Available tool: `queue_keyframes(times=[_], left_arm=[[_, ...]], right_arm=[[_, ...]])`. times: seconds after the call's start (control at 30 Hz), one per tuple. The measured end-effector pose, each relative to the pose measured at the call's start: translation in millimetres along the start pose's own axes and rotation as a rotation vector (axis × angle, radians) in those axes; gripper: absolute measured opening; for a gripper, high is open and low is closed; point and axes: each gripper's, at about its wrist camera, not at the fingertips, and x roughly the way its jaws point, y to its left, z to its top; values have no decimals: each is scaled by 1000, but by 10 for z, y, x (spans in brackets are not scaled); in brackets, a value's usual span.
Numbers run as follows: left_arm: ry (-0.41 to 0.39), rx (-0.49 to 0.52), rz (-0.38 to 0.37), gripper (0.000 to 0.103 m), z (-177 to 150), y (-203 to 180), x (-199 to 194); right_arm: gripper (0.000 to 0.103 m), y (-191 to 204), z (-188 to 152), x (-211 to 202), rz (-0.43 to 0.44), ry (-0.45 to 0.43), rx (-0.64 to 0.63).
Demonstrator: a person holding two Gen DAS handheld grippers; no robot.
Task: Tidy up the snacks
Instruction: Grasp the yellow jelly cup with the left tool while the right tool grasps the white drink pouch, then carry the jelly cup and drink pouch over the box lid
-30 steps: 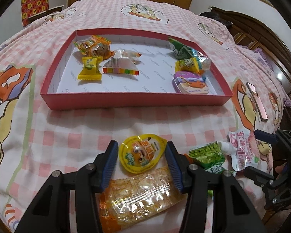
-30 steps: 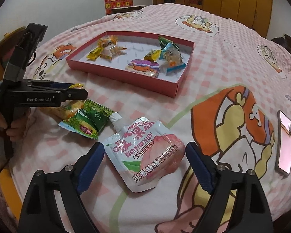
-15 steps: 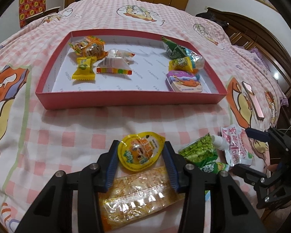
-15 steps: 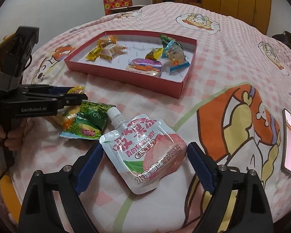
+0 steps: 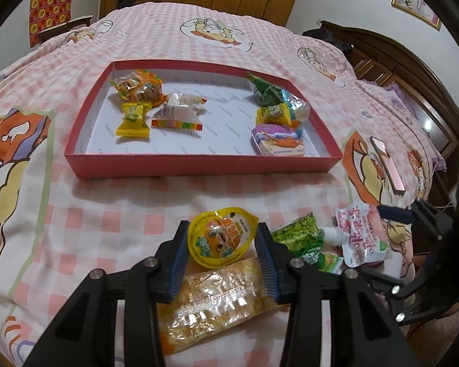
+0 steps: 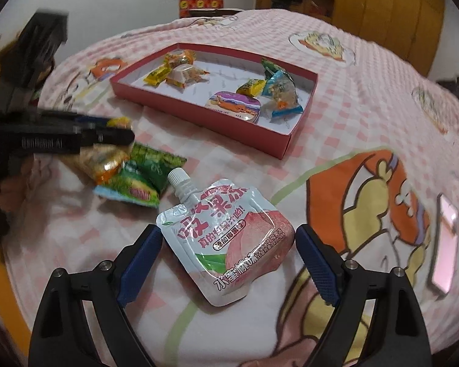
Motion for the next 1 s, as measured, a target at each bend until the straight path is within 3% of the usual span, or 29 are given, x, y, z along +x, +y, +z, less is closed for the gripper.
queue_keyframes(times=[0.23, 0.63, 1.0], left_arm=[[-9, -18, -1, 44, 16, 58, -55], [-65, -60, 19, 44, 93, 230, -235], [-114, -34, 49, 44, 269, 227, -320]], right_arm=[[91, 40, -27, 180, 6, 57, -30], [90, -16, 1, 37, 63, -33, 77], [90, -109, 188, -108, 39, -104, 146]])
